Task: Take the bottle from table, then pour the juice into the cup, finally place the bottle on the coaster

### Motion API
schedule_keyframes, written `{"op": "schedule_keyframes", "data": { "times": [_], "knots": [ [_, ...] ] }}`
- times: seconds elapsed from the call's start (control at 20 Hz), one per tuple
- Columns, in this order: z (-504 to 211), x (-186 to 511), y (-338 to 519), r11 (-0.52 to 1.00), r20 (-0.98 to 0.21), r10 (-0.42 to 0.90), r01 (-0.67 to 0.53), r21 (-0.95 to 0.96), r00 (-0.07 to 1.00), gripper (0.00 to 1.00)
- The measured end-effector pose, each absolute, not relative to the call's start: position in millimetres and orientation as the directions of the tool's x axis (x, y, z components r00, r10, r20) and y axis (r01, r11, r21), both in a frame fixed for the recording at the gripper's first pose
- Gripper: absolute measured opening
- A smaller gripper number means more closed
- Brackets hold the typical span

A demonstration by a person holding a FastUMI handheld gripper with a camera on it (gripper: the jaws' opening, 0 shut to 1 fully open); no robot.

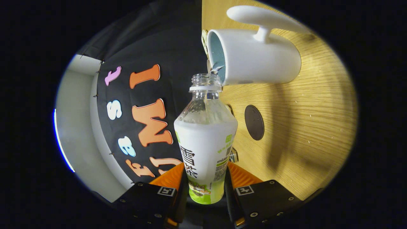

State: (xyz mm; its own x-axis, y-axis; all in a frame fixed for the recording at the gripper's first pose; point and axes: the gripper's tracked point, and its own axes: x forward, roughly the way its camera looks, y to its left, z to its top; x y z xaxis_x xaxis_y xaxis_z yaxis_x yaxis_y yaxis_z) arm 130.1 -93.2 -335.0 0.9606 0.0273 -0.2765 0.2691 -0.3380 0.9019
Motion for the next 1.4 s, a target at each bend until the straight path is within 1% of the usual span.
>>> {"op": "schedule_keyframes", "data": {
  "times": [0.4, 0.85, 1.4],
  "knots": [
    [-317.2, 126.0, -99.1, -0.399, -0.236, 0.031, 0.228, 0.888, 0.971, 0.54],
    [-311.4, 128.2, -104.3, -0.441, -0.233, 0.025, 0.220, 0.870, 0.972, 0.54],
    [-287.7, 136.7, -106.1, -0.507, -0.192, 0.014, 0.172, 0.845, 0.981, 0.54]
  ]
}}
